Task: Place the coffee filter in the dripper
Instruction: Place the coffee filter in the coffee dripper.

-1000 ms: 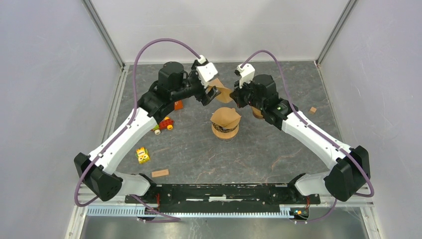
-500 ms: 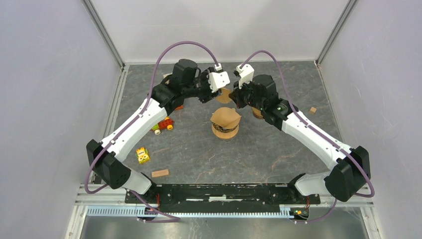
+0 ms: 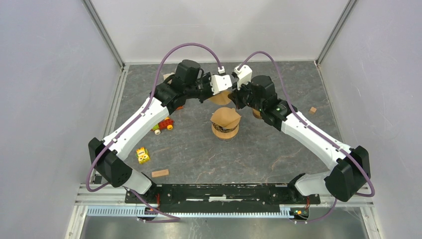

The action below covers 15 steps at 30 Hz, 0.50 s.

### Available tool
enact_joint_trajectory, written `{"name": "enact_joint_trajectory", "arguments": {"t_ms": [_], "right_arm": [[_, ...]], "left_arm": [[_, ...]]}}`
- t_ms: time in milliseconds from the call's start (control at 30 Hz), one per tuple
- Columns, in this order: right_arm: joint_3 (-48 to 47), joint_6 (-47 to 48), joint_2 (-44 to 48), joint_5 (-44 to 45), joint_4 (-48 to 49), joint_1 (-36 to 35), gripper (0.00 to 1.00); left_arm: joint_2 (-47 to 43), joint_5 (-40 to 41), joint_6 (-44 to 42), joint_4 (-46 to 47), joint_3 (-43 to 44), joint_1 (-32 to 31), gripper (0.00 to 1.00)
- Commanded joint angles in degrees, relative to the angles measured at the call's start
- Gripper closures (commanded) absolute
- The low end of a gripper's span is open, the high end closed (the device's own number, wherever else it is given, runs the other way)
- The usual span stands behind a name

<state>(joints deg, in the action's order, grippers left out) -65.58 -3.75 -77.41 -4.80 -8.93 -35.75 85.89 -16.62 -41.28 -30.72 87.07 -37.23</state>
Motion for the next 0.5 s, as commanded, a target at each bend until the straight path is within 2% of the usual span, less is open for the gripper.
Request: {"name": "enact_joint_trajectory", "arguments": {"t_ms": [0, 133, 233, 300, 467], "right_arm": [[-1.37, 0.67, 1.2, 1.03, 1.38, -0.26, 1.0], [-1.63, 0.49, 1.14, 1.15, 1.2, -0.29, 1.0], [-1.67, 0.16, 1.21, 1.54, 1.24, -0.29, 0.96], [-1.57, -0.02, 1.41, 1.65, 1.43, -0.29, 0.88], [-1.41, -0.19, 2.05, 1.9, 1.94, -0.18, 0.64]], "left_arm": [[-0.48, -0.77, -2.09, 0.05, 0.9, -0.56, 0.73], [-1.33, -0.76, -1.86, 0.28, -0.22, -0.56, 0.81], [-2.4, -0.52, -1.1, 1.87, -2.03, -0.56, 0.92], [-3.13, -0.35, -0.31, 3.19, -3.3, -0.58, 0.98], [-5.03, 0.36, 1.64, 6.25, -6.52, -0.56, 0.98]]}}
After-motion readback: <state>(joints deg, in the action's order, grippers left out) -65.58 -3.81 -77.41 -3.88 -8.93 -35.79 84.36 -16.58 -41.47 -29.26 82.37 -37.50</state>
